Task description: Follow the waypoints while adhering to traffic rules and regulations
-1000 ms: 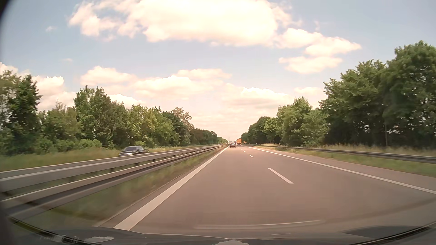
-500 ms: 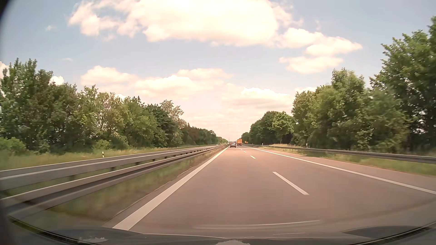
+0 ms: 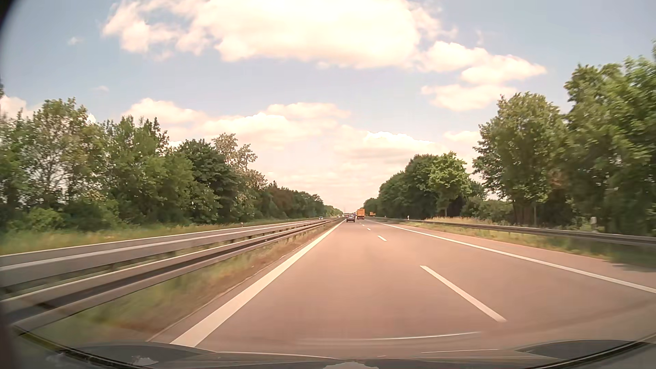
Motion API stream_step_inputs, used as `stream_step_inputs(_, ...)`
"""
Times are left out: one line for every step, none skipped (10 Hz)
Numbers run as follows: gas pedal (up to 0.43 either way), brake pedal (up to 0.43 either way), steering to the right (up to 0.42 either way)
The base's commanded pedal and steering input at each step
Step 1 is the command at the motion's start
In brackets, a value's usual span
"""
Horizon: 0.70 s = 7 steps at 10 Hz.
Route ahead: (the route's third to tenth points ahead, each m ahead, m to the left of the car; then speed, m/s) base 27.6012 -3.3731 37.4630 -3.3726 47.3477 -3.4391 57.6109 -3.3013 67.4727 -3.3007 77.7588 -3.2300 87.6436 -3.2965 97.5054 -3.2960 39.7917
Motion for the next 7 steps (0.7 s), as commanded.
stream_step_inputs(0.358,0.006,-0.002)
stream_step_inputs(0.358,0.012,-0.002)
stream_step_inputs(0.358,0.012,-0.002)
stream_step_inputs(0.358,0.012,-0.002)
stream_step_inputs(0.358,0.012,-0.002)
stream_step_inputs(0.358,0.012,-0.002)
stream_step_inputs(0.358,0.012,-0.002)
